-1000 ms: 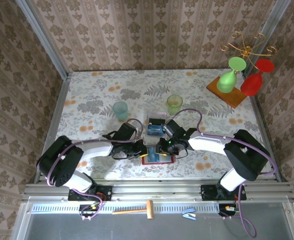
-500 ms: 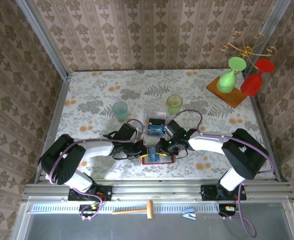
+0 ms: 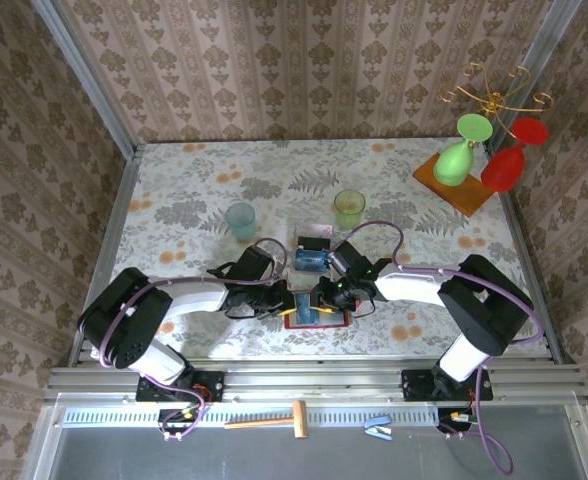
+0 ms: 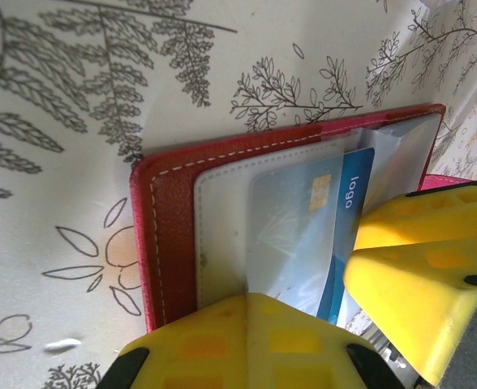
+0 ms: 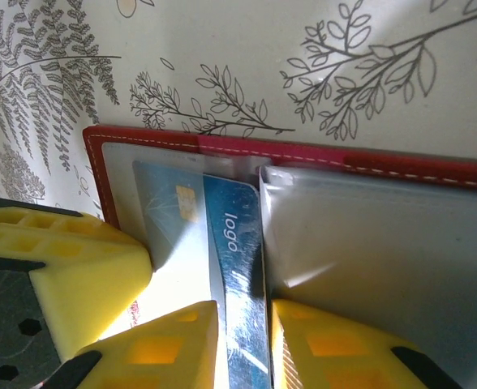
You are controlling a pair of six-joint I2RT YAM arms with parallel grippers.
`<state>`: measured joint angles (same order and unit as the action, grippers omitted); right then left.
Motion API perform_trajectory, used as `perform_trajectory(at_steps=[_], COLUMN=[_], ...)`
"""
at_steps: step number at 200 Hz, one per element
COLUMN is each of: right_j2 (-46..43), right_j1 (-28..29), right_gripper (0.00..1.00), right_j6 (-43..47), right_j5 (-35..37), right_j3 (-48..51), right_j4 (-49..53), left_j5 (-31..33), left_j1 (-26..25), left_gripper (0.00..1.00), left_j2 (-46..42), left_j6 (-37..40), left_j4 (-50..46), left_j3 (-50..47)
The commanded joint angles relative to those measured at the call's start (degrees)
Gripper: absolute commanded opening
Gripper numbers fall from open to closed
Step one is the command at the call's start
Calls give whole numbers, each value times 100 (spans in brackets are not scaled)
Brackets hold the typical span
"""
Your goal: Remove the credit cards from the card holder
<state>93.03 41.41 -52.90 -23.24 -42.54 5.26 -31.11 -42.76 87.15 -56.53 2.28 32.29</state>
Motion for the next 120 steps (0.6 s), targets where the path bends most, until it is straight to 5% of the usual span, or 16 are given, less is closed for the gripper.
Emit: perform_trajectory(at_steps=[1, 120], right_j2=[108, -259], right_j1=[-28, -119], right_gripper=[26, 14], right_j6=[-128, -220], right_j5=[-125, -215], right_j3=[149, 270], right_j4=[-154, -250], left_j5=[48, 28], left_j1=[-25, -28], left_gripper=[0, 0], left_j2=[198, 257], left_j6=[103, 115], left_j4=[-185, -211], left_j3=[-92, -35])
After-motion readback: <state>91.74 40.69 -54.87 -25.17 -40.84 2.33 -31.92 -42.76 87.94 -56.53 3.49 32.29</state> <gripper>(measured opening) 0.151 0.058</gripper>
